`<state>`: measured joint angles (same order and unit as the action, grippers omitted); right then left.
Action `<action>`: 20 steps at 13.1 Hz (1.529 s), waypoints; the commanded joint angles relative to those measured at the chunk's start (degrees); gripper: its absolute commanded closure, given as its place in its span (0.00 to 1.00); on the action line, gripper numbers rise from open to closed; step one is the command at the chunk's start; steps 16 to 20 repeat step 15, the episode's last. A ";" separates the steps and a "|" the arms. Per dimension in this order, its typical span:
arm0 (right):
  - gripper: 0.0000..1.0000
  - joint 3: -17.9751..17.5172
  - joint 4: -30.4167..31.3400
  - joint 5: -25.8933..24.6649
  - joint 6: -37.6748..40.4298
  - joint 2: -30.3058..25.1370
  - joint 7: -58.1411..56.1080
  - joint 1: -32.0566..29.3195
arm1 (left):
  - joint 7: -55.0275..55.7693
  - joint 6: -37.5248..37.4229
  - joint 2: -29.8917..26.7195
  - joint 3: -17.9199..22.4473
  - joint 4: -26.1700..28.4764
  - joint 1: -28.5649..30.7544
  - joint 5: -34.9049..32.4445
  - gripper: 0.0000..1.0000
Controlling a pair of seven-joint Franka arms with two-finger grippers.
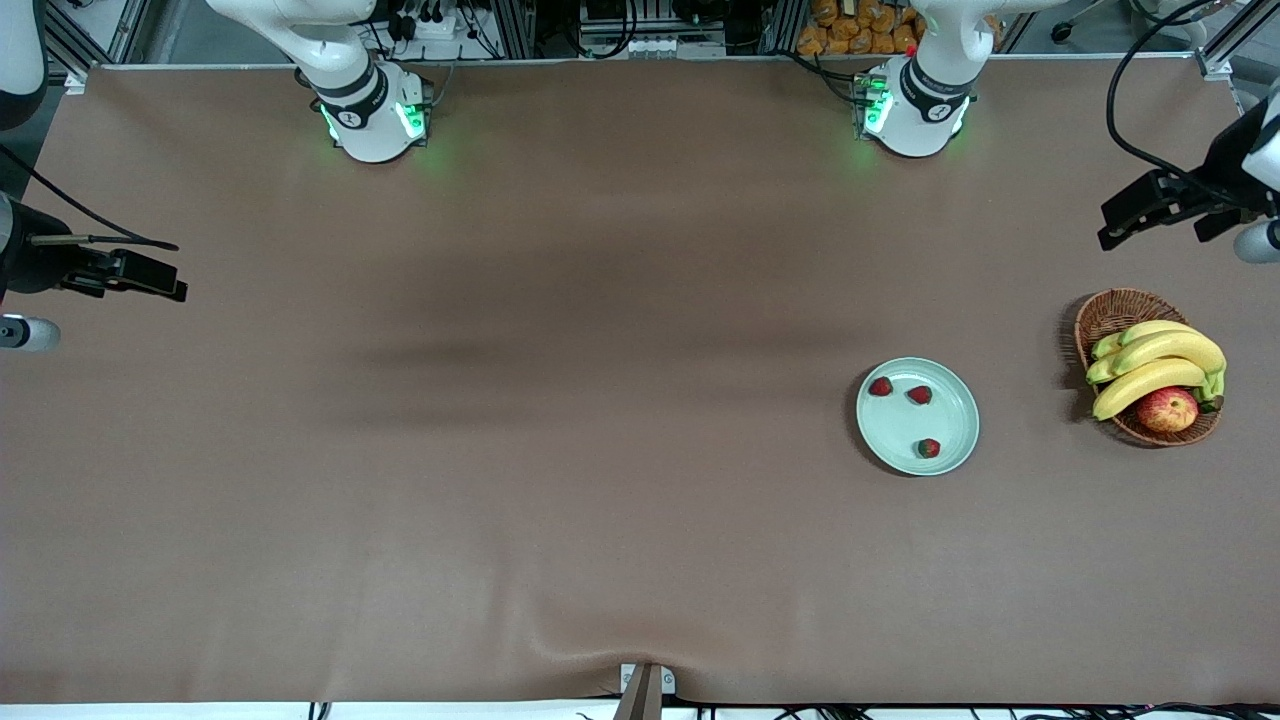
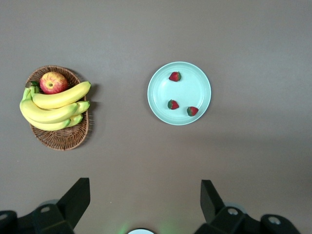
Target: Collect all strawberries into plate
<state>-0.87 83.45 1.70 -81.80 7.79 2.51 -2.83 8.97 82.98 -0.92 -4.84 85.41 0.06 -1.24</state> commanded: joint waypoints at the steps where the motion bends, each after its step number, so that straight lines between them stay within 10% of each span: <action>1: 0.00 0.51 0.74 -0.21 0.41 -1.11 -0.57 0.54 | 0.26 1.49 -3.39 4.40 4.33 -3.66 0.98 0.00; 20: 0.00 0.60 0.48 -2.32 -0.29 -0.58 -0.22 1.42 | -0.18 2.80 -2.95 6.33 4.86 -6.83 0.01 0.00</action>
